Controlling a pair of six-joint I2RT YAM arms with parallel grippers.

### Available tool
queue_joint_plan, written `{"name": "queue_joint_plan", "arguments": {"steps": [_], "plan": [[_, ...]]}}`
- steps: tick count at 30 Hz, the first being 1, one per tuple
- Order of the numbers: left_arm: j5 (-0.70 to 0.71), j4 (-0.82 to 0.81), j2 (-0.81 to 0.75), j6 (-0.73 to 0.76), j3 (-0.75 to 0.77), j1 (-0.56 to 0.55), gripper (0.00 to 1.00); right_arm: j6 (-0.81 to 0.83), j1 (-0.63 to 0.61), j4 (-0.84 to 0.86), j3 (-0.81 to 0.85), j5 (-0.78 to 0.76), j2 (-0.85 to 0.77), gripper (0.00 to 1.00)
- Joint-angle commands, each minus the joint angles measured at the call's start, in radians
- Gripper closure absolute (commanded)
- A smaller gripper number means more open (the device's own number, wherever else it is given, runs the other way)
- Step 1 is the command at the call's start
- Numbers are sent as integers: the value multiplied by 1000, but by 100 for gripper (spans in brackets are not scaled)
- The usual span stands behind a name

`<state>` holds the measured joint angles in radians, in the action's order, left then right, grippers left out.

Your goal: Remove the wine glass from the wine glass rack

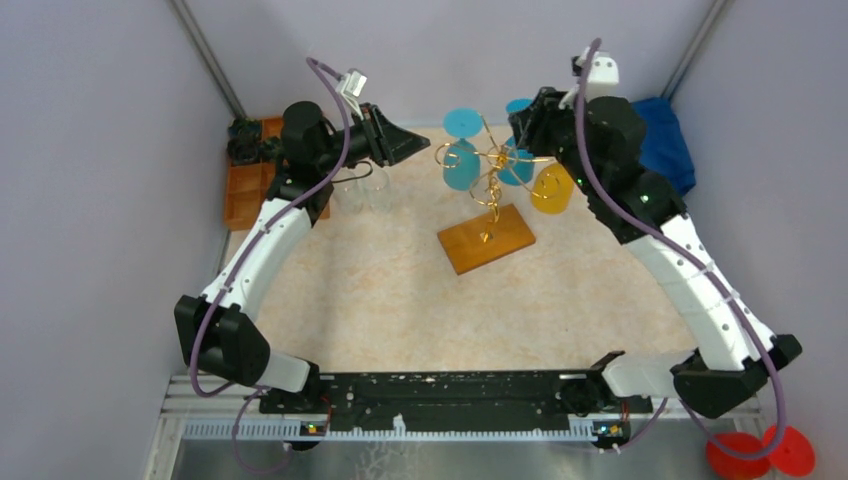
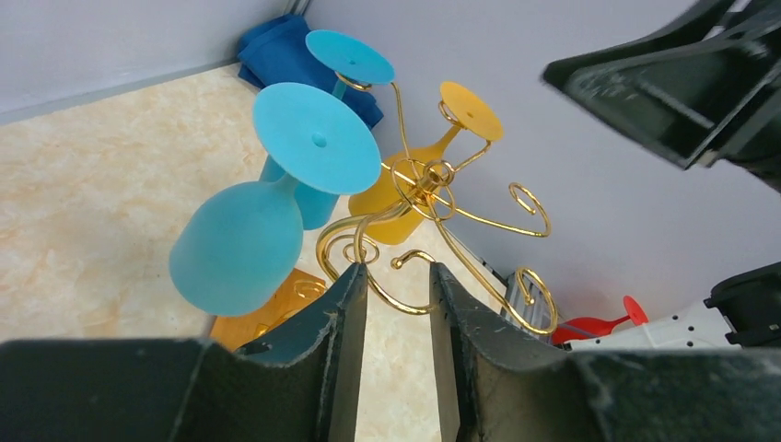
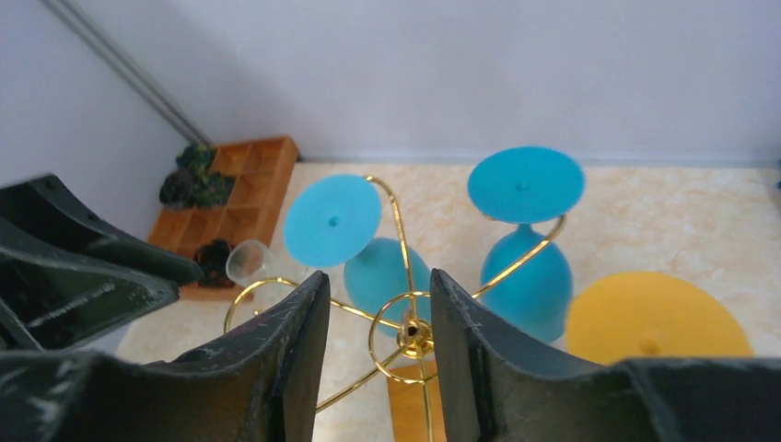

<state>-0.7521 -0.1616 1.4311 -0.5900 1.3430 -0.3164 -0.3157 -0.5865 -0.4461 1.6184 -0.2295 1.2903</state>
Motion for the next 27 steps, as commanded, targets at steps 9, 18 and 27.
{"name": "queue_joint_plan", "arguments": {"steps": [9, 18, 27], "plan": [[61, 61, -54, 5, 19, 2, 57, -206, 383, 51, -217, 47, -267, 67], [58, 88, -72, 1, 21, 3, 56, -489, 660, 401, -525, 525, -315, 64], [39, 79, -69, -2, 16, 7, 58, -697, 765, 672, -662, 709, -294, 64]]}}
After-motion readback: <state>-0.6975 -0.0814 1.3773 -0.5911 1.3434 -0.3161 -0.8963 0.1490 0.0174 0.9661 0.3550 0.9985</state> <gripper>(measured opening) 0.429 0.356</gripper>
